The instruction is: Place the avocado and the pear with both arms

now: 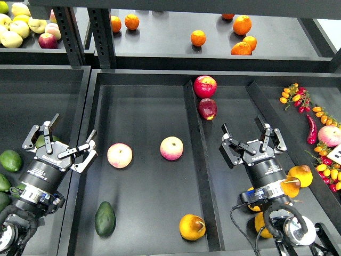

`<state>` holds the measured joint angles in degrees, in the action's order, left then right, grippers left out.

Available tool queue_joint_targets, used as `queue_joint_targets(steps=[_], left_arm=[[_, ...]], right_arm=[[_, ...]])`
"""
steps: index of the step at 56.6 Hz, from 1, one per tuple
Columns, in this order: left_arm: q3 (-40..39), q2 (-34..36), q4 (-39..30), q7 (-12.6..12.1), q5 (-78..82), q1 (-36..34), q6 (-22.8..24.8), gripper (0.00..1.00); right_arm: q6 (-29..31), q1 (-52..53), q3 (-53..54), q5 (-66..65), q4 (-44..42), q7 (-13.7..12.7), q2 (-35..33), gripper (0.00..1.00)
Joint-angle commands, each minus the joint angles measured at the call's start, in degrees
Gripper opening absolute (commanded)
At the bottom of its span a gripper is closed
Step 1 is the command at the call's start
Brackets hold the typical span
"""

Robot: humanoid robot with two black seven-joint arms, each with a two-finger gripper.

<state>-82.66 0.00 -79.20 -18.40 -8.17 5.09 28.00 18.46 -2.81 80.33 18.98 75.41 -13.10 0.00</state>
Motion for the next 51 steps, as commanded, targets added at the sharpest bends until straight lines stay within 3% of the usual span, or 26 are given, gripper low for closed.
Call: queue_joint_targets(steps=[1, 11, 27, 42, 51], left_arm=[[0.74, 0.00, 0.28, -0.58, 0.26, -0.25, 0.00, 0.99], [2.85, 0.00, 0.45, -2.07, 0.44, -3.24, 0.00, 0.99], [11.11, 0.79, 2.03, -9.46, 3.07, -12.47, 0.00, 0.99], [15.24, 4.83, 1.77, -9.60, 13.71, -19.50, 0.00, 0.99], [24.73, 11.77, 3.61, -9.60, 14.68, -25.30, 0.00, 0.99]], right_arm=[[0.00, 0.00, -0.09, 0.00, 0.00, 0.00, 0.00, 1.00], [0.00, 0.00, 0.00, 0.00, 0.00, -0.08, 0.00, 1.00], [-0.09, 0.00, 0.09, 0.00, -0.09, -0.08, 0.00, 1.00], [-0.09, 0.00, 0.35, 0.00, -0.09, -0.08, 0.00, 1.00], [-0.35, 0.17, 2.54, 0.09, -0.09, 0.00, 0.00, 1.00]])
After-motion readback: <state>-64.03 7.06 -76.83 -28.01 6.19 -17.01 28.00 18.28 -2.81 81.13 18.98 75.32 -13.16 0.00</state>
